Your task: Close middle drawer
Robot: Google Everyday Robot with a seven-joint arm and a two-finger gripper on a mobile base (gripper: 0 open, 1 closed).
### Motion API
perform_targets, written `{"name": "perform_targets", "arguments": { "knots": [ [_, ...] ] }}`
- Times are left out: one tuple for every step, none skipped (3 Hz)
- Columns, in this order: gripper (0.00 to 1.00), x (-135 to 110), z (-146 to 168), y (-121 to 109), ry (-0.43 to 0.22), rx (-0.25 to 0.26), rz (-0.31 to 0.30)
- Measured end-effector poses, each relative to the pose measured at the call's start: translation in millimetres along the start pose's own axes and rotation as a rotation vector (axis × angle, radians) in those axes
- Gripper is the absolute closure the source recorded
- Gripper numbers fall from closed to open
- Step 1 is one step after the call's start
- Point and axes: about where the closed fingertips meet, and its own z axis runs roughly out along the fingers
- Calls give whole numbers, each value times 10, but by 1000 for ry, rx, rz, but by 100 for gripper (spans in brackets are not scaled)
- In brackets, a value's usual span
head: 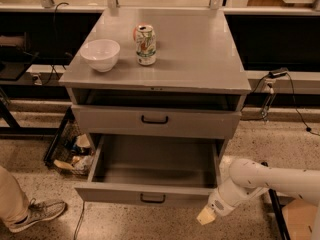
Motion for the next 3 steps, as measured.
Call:
{"name": "perform_targets", "arguments": {
  "knots": [
    [100, -11, 19, -19, -9, 7, -2],
    [100, -47, 77, -80, -38, 30, -10],
    [100, -234, 64, -387, -149, 85, -58]
  ]
}}
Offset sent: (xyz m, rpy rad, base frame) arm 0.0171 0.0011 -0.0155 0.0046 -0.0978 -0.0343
